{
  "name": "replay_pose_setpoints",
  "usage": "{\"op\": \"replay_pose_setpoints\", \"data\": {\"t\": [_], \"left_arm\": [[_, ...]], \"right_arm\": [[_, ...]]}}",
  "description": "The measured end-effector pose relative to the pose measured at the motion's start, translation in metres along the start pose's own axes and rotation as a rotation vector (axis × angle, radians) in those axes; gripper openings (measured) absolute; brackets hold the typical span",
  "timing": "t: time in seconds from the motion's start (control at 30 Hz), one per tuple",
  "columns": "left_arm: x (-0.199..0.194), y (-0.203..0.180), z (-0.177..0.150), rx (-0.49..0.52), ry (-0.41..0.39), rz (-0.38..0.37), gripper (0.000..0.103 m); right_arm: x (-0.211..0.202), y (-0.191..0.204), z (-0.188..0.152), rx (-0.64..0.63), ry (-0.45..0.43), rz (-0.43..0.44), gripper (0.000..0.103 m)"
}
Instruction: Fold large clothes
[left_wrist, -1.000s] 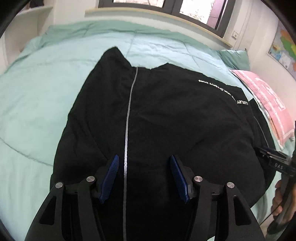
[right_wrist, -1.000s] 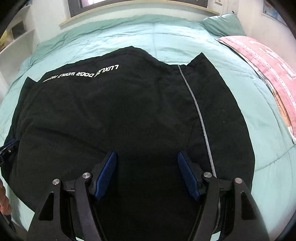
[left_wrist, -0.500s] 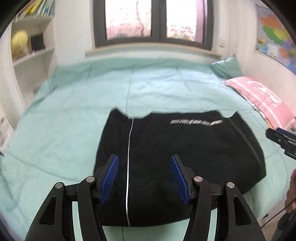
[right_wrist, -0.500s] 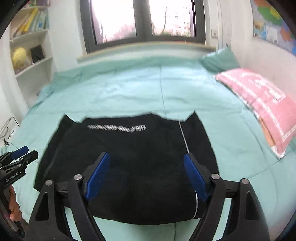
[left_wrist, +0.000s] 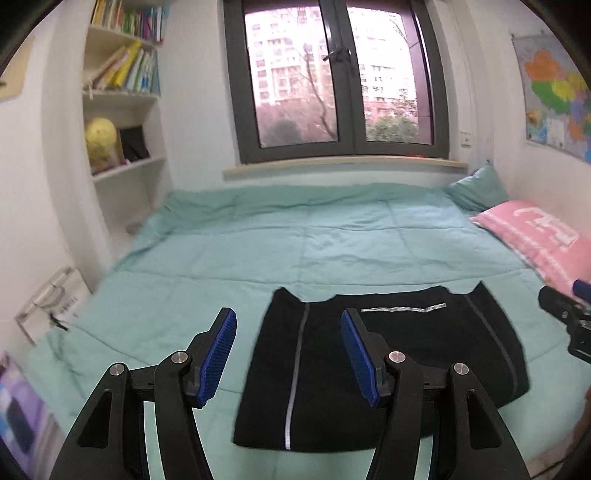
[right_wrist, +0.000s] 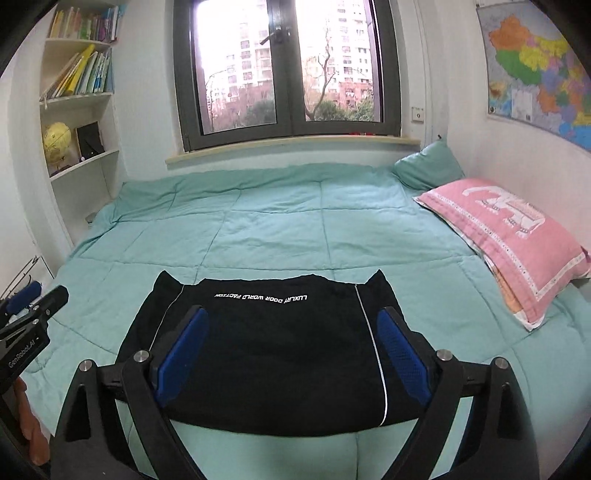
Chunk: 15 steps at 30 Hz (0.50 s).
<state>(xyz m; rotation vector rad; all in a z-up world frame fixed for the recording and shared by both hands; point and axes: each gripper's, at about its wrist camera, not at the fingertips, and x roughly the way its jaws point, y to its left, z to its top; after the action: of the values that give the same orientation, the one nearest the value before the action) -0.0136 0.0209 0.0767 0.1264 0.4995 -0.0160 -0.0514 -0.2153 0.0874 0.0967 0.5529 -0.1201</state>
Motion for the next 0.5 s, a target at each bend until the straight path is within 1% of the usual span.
{"op": "replay_pose_setpoints", "data": {"t": [0.07,0.13,0.23,0.37,0.5], "left_arm": [[0.000,-0.002,-0.005,0.014,0.003,0.018,0.066],[0.004,-0.003,-0.009,0.009,0.021,0.023,0.066],[0.006,-0.002,-0.016,0.005,0.048,0.003,0.066],[0.013,-0.006,-0.021,0.019,0.064,0.028,0.067],[0.023,-0.011,-0.026,0.026,0.100,0.013,0.067]], "right_arm": [[-0.001,0.004,-0.002,-0.010,-0.003,-0.010,0.094],[0.002,0.006,-0.005,-0.019,0.002,-0.013,0.094],[0.009,0.009,-0.009,-0.028,0.020,-0.010,0.094],[0.022,0.008,-0.015,-0.033,0.053,-0.007,0.094],[0.036,0.005,-0.022,-0.028,0.091,-0.015,0.094]]}}
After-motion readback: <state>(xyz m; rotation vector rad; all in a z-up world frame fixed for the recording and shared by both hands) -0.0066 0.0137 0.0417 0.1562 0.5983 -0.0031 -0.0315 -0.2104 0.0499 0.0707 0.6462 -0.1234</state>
